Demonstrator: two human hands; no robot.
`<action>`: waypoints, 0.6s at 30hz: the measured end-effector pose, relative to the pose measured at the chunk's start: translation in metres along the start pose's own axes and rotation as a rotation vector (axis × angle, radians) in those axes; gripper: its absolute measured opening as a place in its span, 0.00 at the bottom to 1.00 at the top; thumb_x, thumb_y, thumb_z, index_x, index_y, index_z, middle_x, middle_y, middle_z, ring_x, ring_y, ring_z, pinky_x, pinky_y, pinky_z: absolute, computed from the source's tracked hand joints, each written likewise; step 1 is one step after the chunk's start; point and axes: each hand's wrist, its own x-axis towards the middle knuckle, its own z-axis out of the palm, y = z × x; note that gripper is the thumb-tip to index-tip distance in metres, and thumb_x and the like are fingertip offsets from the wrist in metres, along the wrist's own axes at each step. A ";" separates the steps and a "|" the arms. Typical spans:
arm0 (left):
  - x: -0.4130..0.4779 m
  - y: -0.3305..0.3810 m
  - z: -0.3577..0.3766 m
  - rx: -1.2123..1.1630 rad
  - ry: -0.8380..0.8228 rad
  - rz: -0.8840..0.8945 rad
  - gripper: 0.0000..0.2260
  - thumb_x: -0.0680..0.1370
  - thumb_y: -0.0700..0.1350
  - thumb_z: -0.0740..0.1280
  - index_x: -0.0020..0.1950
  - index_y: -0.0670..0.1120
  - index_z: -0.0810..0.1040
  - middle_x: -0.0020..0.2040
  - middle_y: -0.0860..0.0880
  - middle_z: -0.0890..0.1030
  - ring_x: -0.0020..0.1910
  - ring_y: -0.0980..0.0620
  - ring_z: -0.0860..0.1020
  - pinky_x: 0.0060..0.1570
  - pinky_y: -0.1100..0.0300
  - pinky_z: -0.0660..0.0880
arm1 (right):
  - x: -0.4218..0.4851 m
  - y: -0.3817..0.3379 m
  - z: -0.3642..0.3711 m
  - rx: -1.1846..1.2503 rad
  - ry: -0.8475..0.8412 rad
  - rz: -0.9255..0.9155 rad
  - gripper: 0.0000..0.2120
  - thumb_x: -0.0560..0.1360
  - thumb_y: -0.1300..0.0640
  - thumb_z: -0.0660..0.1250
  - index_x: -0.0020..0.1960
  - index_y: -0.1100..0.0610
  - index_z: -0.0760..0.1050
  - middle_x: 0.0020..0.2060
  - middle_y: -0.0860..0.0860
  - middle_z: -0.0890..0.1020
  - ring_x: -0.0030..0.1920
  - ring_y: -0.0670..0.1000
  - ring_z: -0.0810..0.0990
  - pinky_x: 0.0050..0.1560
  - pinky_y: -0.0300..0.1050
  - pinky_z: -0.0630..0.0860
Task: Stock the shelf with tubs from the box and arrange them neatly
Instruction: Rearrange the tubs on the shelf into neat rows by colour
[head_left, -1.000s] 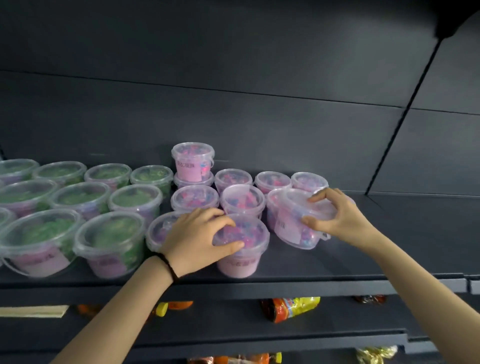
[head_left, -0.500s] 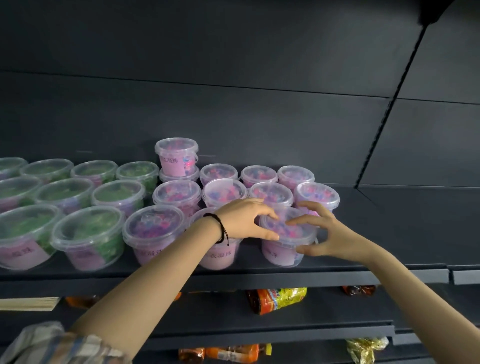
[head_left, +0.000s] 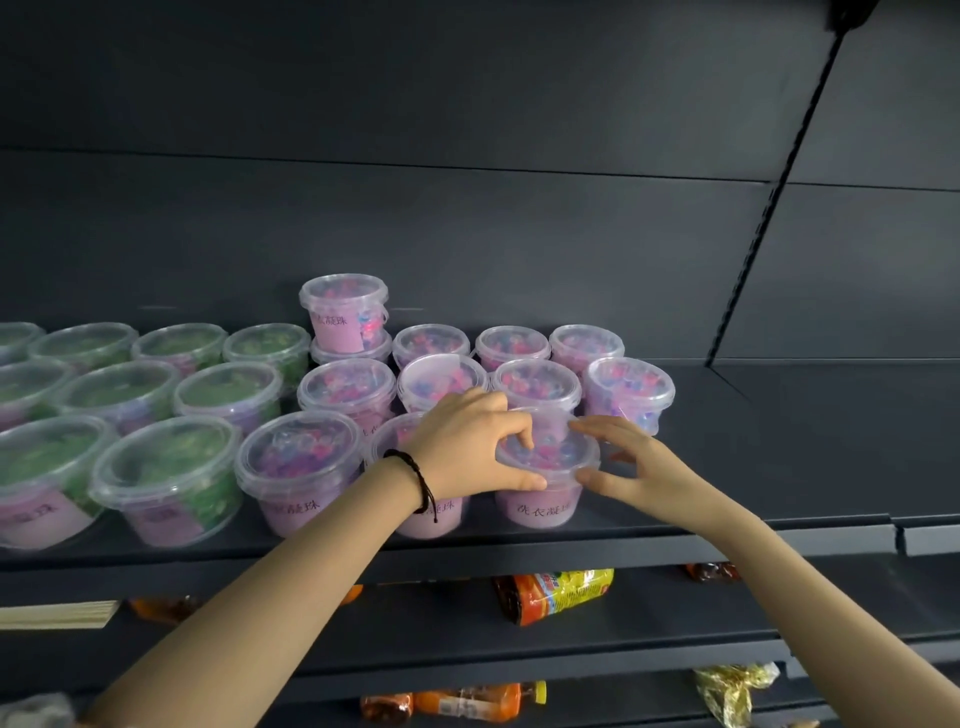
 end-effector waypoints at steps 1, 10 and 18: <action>0.000 0.001 0.001 0.008 0.011 -0.010 0.20 0.69 0.67 0.68 0.51 0.54 0.78 0.42 0.56 0.68 0.45 0.55 0.67 0.43 0.59 0.61 | 0.001 -0.001 -0.001 0.008 -0.007 0.008 0.33 0.66 0.32 0.66 0.68 0.43 0.70 0.66 0.37 0.70 0.66 0.37 0.69 0.66 0.45 0.70; -0.027 -0.034 -0.029 -0.285 0.033 -0.178 0.18 0.71 0.64 0.65 0.56 0.57 0.79 0.54 0.59 0.75 0.55 0.60 0.73 0.57 0.60 0.69 | 0.030 -0.022 -0.001 -0.013 0.135 -0.048 0.17 0.75 0.54 0.70 0.63 0.49 0.76 0.66 0.44 0.71 0.67 0.42 0.67 0.67 0.41 0.65; -0.048 -0.136 -0.075 -0.197 0.251 -0.604 0.25 0.72 0.51 0.72 0.67 0.48 0.71 0.65 0.44 0.71 0.64 0.46 0.70 0.62 0.57 0.65 | 0.080 -0.044 0.017 -0.323 -0.060 0.059 0.17 0.74 0.45 0.67 0.63 0.42 0.73 0.69 0.42 0.68 0.75 0.50 0.55 0.72 0.55 0.54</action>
